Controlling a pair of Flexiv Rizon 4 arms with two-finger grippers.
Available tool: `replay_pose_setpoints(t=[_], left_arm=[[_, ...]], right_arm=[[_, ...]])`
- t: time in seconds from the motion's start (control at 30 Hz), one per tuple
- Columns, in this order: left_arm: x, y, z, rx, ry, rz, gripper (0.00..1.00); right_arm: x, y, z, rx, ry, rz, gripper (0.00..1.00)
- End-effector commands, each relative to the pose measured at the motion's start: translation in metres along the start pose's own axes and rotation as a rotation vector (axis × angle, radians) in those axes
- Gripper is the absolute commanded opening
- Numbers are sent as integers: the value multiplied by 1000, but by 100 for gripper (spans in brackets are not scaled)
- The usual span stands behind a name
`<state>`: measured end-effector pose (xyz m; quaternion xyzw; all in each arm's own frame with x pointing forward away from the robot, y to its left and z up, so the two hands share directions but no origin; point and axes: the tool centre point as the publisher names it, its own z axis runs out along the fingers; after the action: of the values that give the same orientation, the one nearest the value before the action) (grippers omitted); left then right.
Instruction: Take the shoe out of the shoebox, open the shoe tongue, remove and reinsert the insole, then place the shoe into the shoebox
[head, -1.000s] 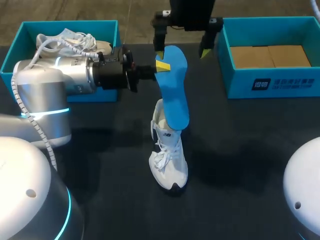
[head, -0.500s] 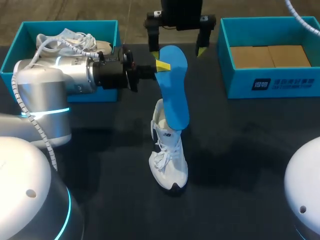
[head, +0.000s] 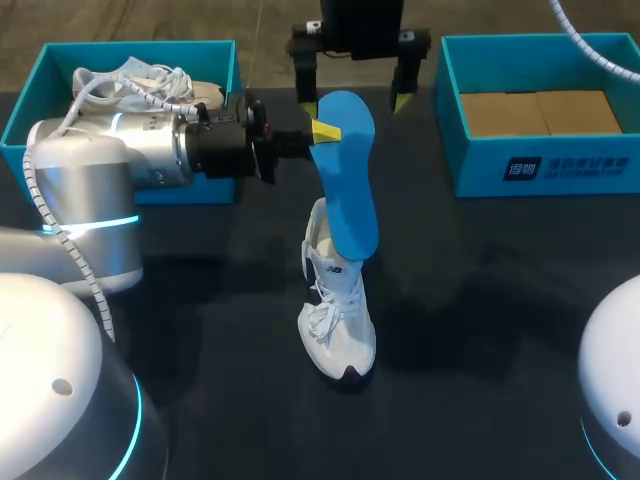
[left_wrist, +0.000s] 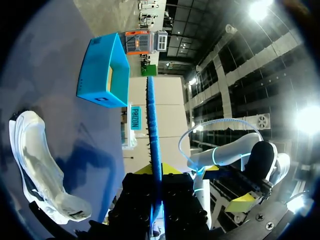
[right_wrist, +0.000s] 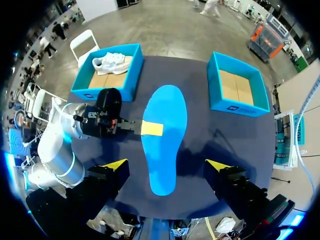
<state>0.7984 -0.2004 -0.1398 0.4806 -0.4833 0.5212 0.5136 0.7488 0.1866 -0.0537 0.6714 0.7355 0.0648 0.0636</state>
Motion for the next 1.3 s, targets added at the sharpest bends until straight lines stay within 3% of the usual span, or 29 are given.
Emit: replay_pose_setpoints(t=[0.03, 0.6, 0.77, 1.3], left_arm=[[1, 0, -1, 0, -1, 0, 0], [1, 0, -1, 0, -1, 0, 0], [1, 0, -1, 0, -1, 0, 0], [1, 0, -1, 0, -1, 0, 0]], right_arm=[[-2, -1, 2, 10, 29, 4, 100], [-41, -4, 2, -60, 391, 8, 100], [-48, -2, 4, -103, 556, 28, 100], [-66, 0, 27, -142, 989, 59, 100]])
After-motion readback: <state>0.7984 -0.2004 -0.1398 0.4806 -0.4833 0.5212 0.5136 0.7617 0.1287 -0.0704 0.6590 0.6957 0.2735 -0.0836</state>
